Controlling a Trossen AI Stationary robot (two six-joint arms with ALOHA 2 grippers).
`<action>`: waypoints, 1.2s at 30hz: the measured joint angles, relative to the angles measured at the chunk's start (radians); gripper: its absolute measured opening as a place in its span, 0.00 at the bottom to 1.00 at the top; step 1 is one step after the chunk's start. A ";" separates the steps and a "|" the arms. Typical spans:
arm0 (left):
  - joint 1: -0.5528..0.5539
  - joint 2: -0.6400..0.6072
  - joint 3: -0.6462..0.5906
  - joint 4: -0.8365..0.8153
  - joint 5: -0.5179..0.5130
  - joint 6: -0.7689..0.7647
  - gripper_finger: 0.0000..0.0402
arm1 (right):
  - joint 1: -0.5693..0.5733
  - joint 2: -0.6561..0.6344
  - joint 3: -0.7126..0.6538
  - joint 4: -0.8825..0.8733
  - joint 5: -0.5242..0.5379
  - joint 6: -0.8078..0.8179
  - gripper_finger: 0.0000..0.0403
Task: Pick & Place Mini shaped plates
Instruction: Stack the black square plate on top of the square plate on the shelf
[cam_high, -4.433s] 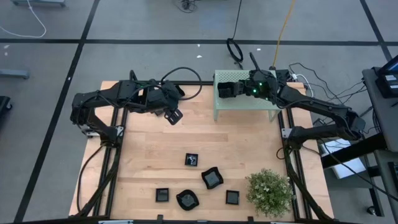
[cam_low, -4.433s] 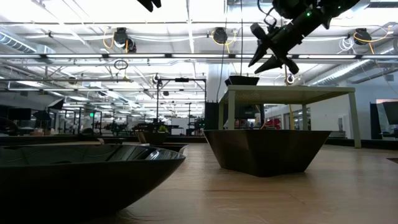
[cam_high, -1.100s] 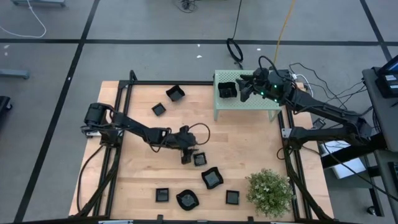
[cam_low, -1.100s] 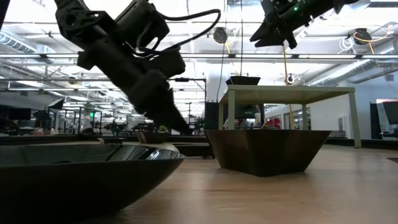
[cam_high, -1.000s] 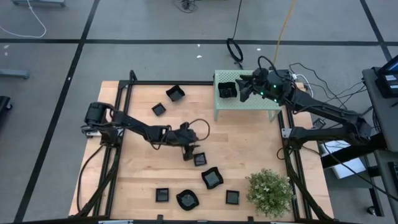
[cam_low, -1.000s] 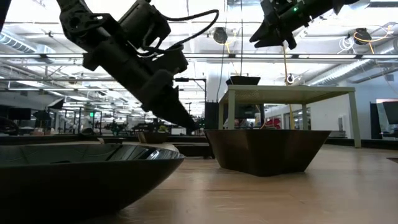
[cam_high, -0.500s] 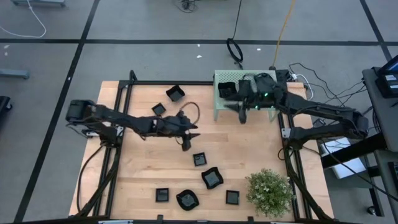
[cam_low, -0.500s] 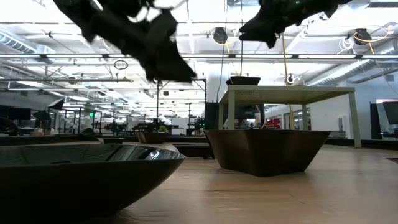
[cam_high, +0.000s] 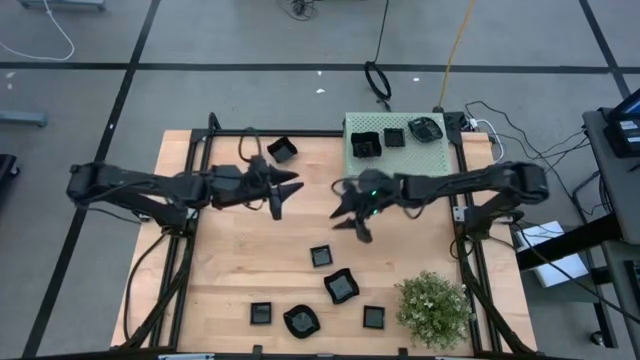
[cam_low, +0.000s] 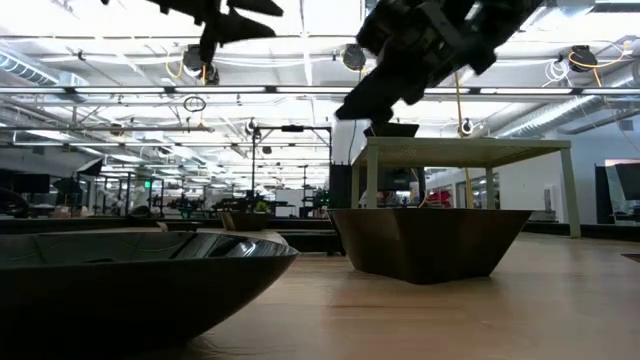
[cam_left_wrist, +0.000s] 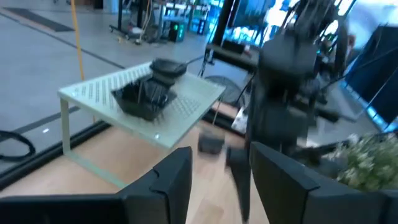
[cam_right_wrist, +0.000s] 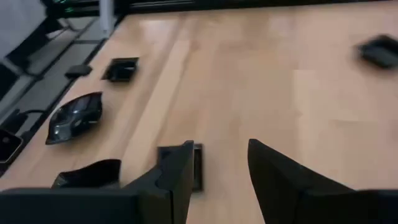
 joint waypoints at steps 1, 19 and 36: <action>-0.001 -0.012 0.000 0.001 0.000 -0.004 0.41 | 0.012 0.029 0.000 0.035 -0.015 0.010 0.35; -0.085 -0.088 0.000 -0.005 0.001 -0.010 0.41 | 0.130 0.441 0.000 0.400 0.078 0.144 0.35; -0.100 -0.088 0.000 -0.065 0.000 -0.008 0.41 | 0.148 0.467 0.001 0.352 0.144 0.070 0.15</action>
